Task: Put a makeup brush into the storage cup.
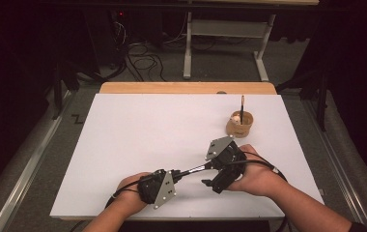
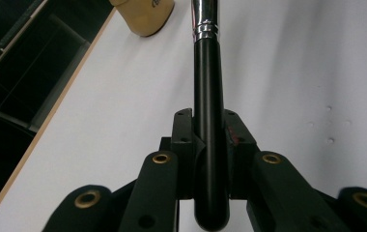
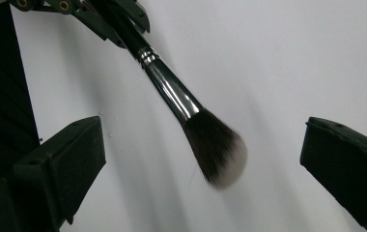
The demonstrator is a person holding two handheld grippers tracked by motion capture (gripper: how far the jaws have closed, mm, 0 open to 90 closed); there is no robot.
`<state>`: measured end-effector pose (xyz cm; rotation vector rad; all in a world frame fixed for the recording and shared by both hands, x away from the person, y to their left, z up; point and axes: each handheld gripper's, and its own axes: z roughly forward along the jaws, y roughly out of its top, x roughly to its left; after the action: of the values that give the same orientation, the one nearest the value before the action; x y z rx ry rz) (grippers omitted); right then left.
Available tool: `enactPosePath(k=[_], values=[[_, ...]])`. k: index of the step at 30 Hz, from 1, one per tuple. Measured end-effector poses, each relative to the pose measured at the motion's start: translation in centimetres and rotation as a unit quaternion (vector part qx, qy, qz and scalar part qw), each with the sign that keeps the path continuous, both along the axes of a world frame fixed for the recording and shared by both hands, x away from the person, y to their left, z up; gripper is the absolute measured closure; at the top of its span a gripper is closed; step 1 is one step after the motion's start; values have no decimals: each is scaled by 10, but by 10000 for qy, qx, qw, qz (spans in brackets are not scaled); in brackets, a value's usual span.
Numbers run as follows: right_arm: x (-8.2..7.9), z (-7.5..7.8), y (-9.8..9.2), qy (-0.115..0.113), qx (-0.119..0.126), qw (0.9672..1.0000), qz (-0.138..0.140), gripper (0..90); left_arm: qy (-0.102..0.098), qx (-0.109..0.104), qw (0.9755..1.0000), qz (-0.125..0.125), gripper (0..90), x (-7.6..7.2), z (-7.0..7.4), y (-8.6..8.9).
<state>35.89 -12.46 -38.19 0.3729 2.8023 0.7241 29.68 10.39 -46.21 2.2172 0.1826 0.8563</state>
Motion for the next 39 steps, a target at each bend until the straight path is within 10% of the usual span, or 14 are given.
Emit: enactPosePath(k=[30, 35, 39], values=[[8, -23, -37, -11, 462, 9977, -503, 38, 438, -795, 9946, 501, 788, 11, -11, 28], [8, -29, -45, 3, 654, 9953, -712, 46, 642, -1096, 9900, 610, 788, 13, -13, 34], [8, -33, -52, -45, 850, 9930, -815, 47, 907, -1591, 9802, 754, 788, 17, -14, 43]])
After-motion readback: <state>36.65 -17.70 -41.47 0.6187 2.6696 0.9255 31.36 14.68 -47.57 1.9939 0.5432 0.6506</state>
